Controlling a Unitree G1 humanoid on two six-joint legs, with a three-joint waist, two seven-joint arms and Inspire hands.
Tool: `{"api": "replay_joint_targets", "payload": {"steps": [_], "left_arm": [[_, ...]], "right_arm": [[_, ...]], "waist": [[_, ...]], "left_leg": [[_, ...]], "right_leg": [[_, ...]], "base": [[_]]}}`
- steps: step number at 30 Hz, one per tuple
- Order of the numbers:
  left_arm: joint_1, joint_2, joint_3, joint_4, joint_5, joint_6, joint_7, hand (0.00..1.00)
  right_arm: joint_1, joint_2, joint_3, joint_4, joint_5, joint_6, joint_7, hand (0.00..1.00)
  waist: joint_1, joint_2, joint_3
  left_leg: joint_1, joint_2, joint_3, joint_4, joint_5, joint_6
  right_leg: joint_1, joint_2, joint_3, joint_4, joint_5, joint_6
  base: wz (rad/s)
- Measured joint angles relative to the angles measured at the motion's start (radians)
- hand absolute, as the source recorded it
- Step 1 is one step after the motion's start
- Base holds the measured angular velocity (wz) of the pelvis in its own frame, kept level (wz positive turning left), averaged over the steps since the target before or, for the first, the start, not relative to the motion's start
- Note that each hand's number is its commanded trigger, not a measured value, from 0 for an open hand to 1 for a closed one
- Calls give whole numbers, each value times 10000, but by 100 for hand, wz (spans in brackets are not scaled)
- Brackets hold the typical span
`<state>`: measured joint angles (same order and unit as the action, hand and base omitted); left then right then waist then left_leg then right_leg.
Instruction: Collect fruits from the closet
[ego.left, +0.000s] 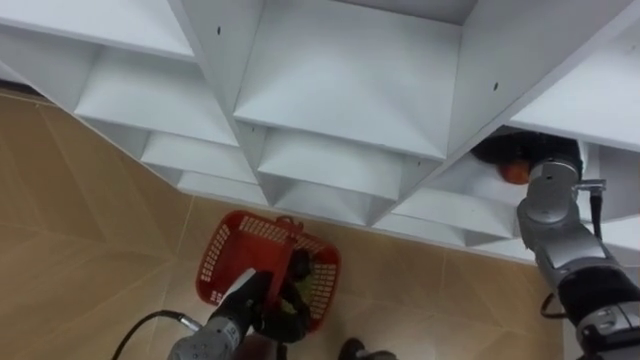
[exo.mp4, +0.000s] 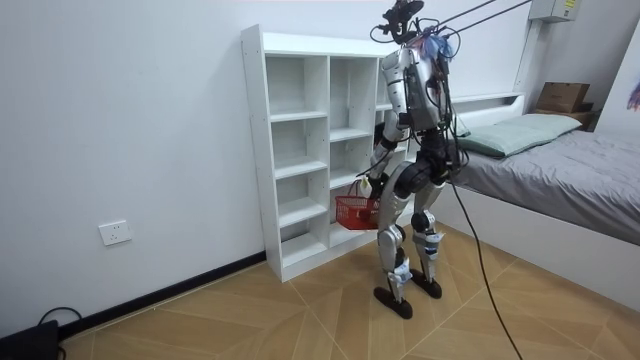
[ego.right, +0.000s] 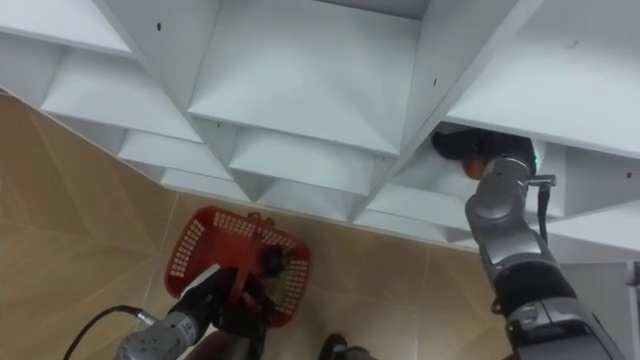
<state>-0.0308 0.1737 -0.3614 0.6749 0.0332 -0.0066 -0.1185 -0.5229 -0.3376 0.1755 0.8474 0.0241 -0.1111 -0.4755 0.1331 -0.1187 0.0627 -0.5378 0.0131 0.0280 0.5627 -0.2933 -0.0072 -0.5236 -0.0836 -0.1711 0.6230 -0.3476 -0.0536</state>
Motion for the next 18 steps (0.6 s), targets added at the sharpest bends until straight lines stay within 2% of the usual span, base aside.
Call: {"api": "replay_joint_targets", "payload": {"steps": [7,18], "left_arm": [[17,39,-67,174,-18,-89,-119,100],[-28,48,19,310,-7,-242,-153,100]], "right_arm": [[-37,-6,19,-552,-588,-23,354,0],[-38,-72,17,-767,-514,-111,439,0]], "waist": [[-4,14,-13],[-29,42,-31]], "left_leg": [[599,128,182,-202,22,-2],[842,123,332,-287,103,77]], "right_leg": [[574,157,161,-361,172,4],[693,152,322,-396,337,57]], "base": [[-10],[-4]]}}
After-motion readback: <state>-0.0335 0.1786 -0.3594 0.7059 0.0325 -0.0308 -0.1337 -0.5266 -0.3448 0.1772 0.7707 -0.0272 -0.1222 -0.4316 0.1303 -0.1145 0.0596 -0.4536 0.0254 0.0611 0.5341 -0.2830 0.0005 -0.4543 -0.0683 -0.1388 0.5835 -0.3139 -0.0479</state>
